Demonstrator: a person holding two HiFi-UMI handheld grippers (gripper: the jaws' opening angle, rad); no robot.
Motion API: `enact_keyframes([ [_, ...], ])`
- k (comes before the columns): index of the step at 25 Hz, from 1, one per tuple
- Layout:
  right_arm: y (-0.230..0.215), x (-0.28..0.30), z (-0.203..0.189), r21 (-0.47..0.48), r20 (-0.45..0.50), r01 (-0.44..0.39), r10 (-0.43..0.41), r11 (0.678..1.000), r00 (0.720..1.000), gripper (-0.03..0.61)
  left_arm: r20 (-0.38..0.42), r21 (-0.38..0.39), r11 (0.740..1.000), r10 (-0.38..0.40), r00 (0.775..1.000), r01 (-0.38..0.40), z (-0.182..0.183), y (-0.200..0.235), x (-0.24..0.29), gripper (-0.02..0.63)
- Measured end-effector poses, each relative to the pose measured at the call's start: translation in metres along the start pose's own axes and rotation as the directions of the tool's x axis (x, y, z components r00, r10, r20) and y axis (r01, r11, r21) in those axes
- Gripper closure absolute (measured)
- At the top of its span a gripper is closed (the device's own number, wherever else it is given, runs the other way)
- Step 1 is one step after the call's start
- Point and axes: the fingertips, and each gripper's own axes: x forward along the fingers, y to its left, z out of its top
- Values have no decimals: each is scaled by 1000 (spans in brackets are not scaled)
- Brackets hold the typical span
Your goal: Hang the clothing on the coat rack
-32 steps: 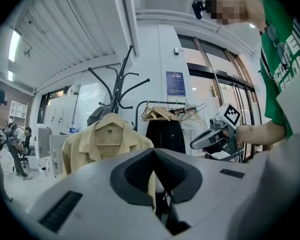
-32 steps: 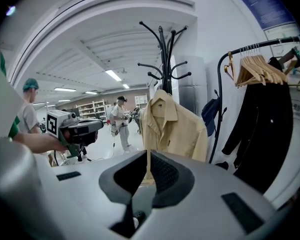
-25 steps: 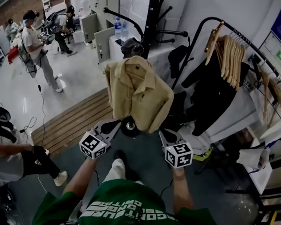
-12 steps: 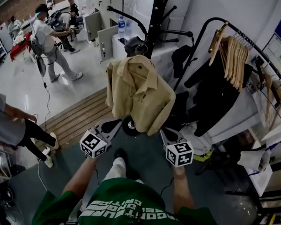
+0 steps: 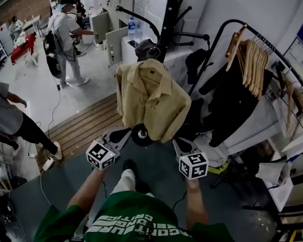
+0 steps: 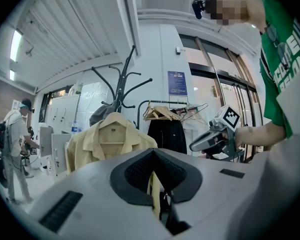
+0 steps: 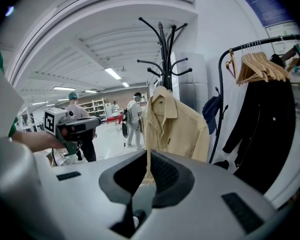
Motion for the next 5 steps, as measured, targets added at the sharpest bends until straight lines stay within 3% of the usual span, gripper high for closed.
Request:
enact_keyframes([
  [5, 0, 0, 2, 3, -3, 3, -3, 1000, 1000, 549, 1, -4, 1000, -3, 1000, 3, 3, 0, 0, 611],
])
